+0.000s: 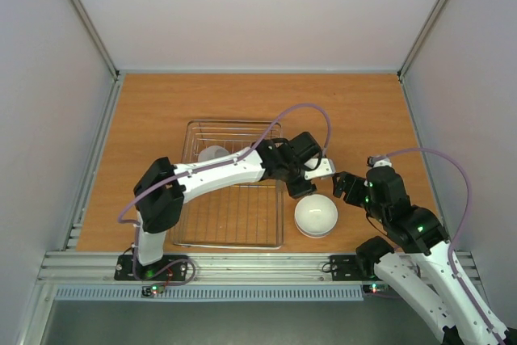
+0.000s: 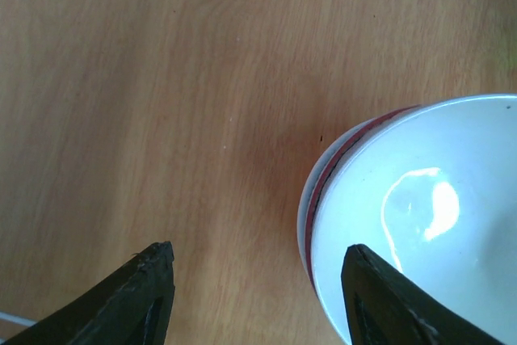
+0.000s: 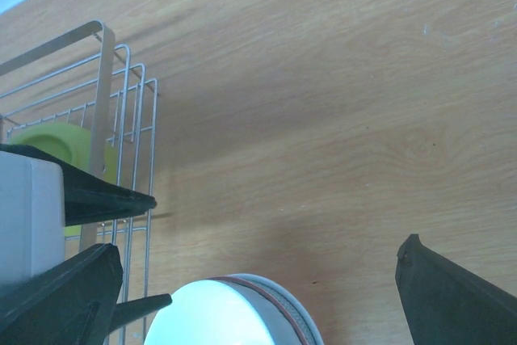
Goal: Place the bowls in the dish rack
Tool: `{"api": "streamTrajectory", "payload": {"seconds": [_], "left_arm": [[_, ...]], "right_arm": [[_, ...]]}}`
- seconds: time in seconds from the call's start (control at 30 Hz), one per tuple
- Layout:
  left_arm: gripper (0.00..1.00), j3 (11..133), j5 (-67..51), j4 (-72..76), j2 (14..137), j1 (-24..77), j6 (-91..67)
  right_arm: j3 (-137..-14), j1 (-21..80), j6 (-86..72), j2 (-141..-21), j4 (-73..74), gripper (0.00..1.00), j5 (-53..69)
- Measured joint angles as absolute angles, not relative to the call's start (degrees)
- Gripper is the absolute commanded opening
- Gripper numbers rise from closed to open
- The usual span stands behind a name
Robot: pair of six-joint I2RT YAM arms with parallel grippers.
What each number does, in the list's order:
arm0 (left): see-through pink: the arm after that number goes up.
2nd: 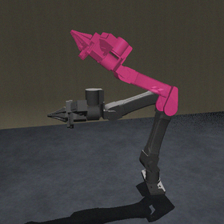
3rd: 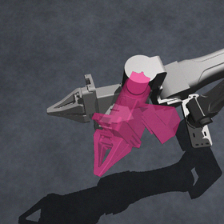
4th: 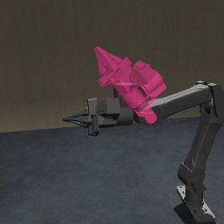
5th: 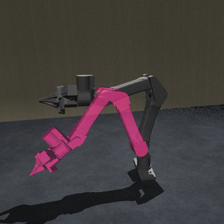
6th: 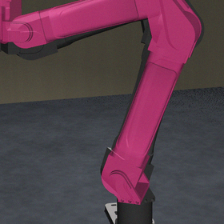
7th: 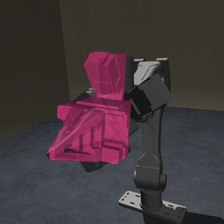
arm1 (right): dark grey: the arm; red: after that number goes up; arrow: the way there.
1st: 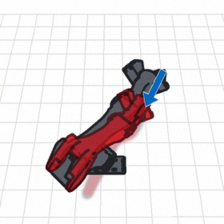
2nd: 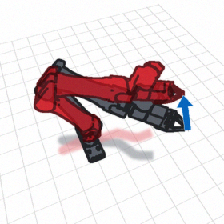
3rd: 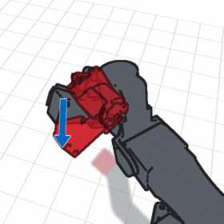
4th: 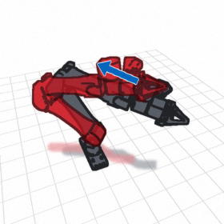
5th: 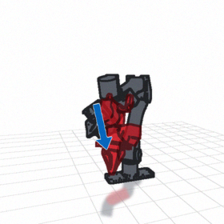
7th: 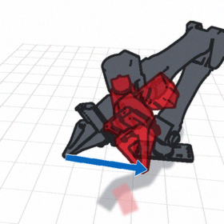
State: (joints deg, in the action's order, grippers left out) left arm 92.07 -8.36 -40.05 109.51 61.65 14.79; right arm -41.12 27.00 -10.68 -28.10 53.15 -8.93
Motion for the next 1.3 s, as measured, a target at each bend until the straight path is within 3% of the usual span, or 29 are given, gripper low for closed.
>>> {"api": "streamTrajectory", "payload": {"seconds": [0.9,1.3], "left_arm": [[0.53,92.1,-10.0,-43.5,113.2,63.1,13.9],[0.28,92.1,-10.0,-43.5,115.0,64.6,13.9]], "right_arm": [[-40.8,27.0,-10.5,-29.6,53.9,0.95,-10.9],[-40.7,27.0,-10.5,-30.5,53.2,0.96,-10.3]]}}
